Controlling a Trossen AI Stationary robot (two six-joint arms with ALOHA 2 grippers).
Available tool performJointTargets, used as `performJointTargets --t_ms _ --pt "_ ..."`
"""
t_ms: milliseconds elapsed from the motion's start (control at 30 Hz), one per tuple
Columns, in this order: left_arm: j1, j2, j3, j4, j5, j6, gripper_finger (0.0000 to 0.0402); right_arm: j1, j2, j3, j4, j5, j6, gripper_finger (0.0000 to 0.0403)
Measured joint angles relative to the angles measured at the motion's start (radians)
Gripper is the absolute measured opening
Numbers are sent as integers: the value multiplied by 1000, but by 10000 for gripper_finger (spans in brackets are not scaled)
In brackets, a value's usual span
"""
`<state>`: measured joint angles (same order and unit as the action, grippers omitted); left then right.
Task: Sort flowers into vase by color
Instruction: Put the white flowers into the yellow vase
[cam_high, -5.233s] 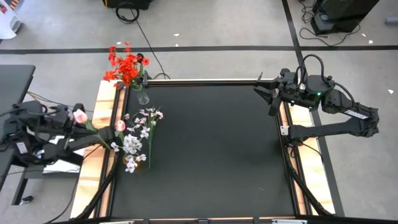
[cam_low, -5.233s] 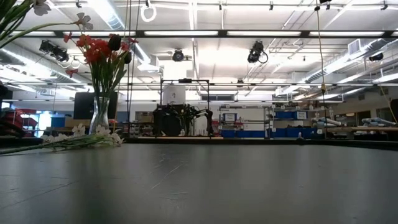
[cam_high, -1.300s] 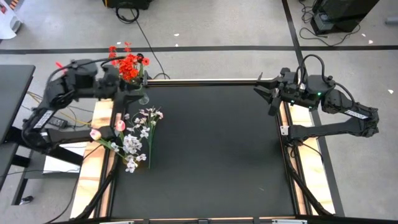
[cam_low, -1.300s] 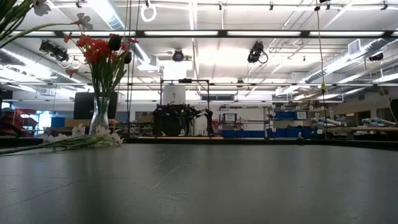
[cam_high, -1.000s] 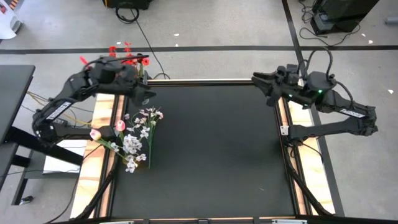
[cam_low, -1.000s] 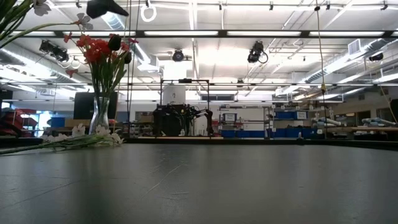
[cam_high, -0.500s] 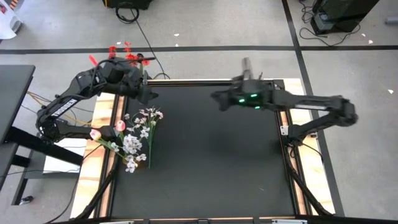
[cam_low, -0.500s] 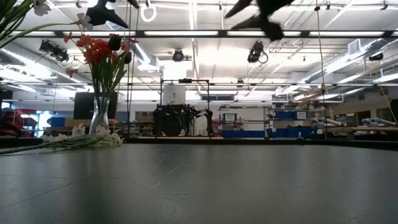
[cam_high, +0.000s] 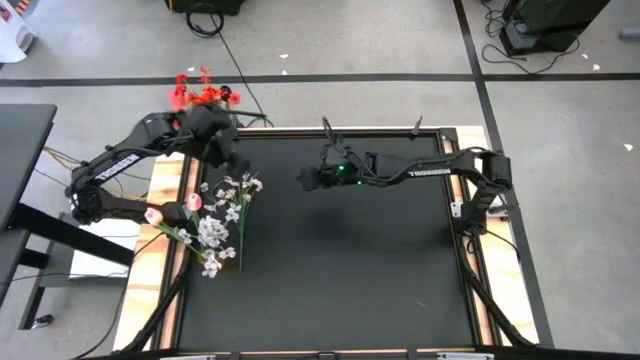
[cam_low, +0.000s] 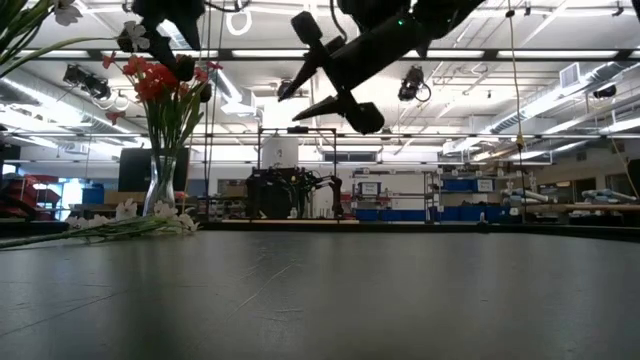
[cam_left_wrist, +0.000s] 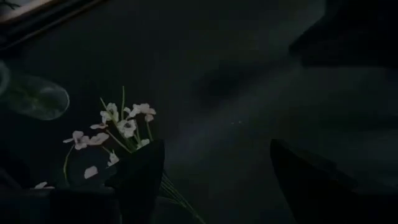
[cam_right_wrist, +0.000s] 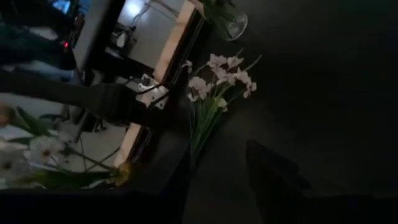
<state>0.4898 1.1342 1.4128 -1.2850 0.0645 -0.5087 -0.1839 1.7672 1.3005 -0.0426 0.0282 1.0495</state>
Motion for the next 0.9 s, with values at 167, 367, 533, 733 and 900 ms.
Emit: performJointTargets --t_ms 167,367,533,733,900 --pt "-58 79 0 3 -1 3 297 -1 -64 11 -170 87 21 164" --pt "-139 156 -1 69 -111 -80 297 -3 -214 11 -479 212 -8 164" --pt "-198 226 -1 132 -144 -150 297 -3 -325 11 -633 286 -45 164" --pt "-247 331 -1 134 -185 -172 297 -3 -415 11 -734 341 -95 165" --pt "-242 381 -31 143 -188 -176 297 -3 -452 11 -761 345 -149 165"
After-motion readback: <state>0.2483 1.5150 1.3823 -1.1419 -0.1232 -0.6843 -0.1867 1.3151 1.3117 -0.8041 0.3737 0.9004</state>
